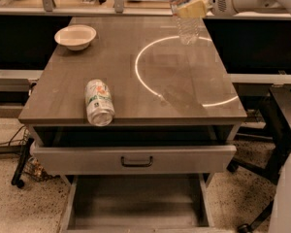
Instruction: Place water bottle into middle drawer
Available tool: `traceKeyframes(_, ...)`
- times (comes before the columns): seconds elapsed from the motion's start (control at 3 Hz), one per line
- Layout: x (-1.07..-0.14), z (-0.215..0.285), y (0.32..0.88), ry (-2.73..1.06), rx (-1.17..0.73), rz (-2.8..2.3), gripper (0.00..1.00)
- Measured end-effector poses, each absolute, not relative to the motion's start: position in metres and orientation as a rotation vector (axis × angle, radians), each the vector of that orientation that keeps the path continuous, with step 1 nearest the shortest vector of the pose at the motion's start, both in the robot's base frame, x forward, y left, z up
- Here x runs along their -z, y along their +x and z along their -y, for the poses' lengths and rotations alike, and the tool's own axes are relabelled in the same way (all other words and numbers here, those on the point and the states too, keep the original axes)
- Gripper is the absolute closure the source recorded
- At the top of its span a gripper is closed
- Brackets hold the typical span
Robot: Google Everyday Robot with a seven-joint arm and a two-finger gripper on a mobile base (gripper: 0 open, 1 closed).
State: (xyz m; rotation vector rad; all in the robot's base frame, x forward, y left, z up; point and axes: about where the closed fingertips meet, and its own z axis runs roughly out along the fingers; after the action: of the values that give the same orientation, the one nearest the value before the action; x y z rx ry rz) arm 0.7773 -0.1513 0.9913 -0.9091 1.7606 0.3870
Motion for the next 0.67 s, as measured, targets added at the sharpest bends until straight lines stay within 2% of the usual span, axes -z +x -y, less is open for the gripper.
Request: traceKeyframes(0.67, -0.986, 0.14, 0.774, -0.928, -0.438, -1.765, 1.0)
